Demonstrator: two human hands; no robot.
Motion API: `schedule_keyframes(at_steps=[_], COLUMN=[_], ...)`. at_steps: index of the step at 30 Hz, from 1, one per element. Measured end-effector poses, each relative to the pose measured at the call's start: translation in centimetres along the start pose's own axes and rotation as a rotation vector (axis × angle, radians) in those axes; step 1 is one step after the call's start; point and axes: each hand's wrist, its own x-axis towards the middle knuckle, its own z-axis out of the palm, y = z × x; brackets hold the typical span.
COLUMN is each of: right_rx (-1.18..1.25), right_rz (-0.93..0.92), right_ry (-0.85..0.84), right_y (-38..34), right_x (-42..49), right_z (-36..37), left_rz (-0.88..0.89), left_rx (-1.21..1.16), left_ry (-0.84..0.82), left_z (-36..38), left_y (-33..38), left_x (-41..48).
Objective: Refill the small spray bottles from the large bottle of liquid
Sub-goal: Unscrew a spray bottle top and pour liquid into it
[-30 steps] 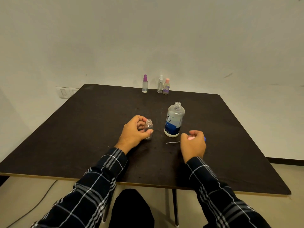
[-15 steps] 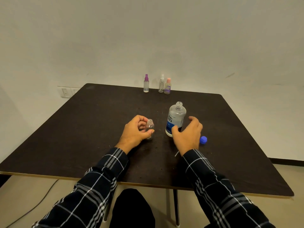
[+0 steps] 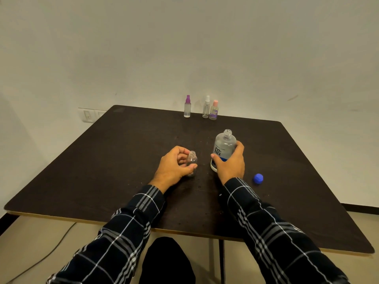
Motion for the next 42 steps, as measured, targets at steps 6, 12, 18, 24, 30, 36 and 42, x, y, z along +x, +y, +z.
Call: schedule_keyframes(at_steps=[6, 12, 18, 24, 30, 36, 42], right_rx=[-0.120, -0.218, -0.172, -0.166, -0.317, -0.395, -0.426], right_rz=[-0.150, -0.244, -0.214, -0.250, -0.283, -0.322, -0.336], right_ry=[-0.080, -0.085, -0.096, -0.130, -0.132, -0.144, -0.155], right_y=[-0.3, -0.2, -0.4, -0.7, -0.4, -0.5, -1.2], right_x=[-0.7, -0.9, -1.0, -1.3, -1.1, -1.9, -3.0], right_z=[0.4, 0.9, 0.4, 1.1, 1.1, 1.8, 3.4], left_rz=[-0.004, 0.004, 0.003, 0.000, 0.030, 0.020, 0.010], left_rx=[0.004, -0.006, -0.019, -0.005, 0.011, 0.007, 0.035], left_ry=[0.014, 0.026, 0.030, 0.028, 0.069, 0.120, 0.149], left_z=[0.1, 0.1, 0.3, 0.2, 0.1, -1.6, -3.2], left_y=[0.1, 0.0, -0.1, 0.1, 0.0, -0.6, -0.8], left_x=[-0.1, -0.1, -0.1, -0.2, -0.3, -1.1, -1.9])
